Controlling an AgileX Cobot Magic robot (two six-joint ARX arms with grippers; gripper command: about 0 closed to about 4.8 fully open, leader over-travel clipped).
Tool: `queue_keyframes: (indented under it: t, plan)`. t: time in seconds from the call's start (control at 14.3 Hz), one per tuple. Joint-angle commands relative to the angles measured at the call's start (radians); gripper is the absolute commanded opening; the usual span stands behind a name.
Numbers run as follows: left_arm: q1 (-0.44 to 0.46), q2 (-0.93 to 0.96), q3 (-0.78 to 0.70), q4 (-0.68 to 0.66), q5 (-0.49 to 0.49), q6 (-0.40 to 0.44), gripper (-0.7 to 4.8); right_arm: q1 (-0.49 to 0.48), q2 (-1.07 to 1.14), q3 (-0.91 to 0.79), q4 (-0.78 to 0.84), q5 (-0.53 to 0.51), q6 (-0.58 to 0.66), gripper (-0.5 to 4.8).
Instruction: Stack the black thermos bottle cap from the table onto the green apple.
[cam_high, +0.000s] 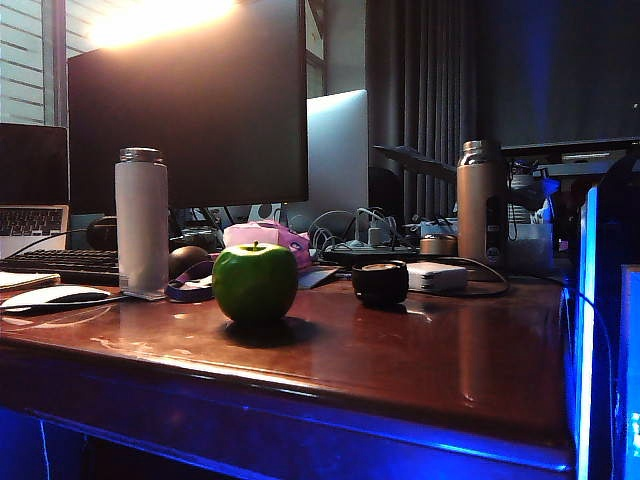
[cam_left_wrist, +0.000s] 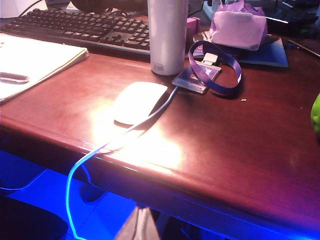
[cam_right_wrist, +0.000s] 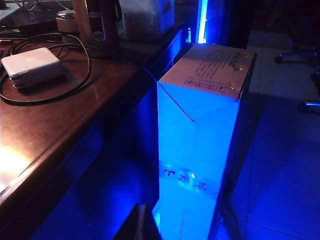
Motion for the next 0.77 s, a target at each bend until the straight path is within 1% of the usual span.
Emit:
queue_keyframes:
  t: [0.07,0.28,0.35,0.42,0.49,0.56,0.63,0.7,0.77]
  plan:
    - [0.002,0.0,-0.007,-0.01,-0.007,-0.001,-0.02,0.0,-0.001,-0.003,0.003,0.0,0.004,-0.01]
    - [0.002,0.0,-0.007,-0.01,-0.007,-0.001,-0.03,0.001,-0.001,-0.003,0.004,-0.004,0.004,-0.01]
    - [0.002,0.0,-0.007,-0.005,-0.006,-0.015,-0.03,0.001,-0.001,-0.003,0.005,-0.019,0.004,-0.01]
    - [0.001,0.0,-0.003,0.035,-0.006,-0.093,-0.02,0.001,-0.001,-0.002,0.018,-0.044,0.004,-0.01]
    - [0.001,0.0,0.018,0.109,-0.01,-0.237,0.32,0.001,-0.001,0.014,0.021,-0.072,0.026,-0.01]
    - [0.002,0.0,0.058,0.187,-0.06,-0.316,0.69,0.001,-0.001,0.053,0.018,-0.083,0.074,-0.01]
    - [0.002,0.002,0.126,0.215,-0.121,-0.318,0.67,0.002,0.003,0.109,0.02,-0.089,0.077,-0.01]
    - [0.002,0.03,0.214,0.205,-0.177,-0.307,0.67,0.001,0.023,0.156,0.033,-0.086,0.077,-0.01]
    - [0.002,0.098,0.309,0.211,-0.183,-0.259,0.67,0.001,0.067,0.195,0.069,-0.087,0.077,-0.01]
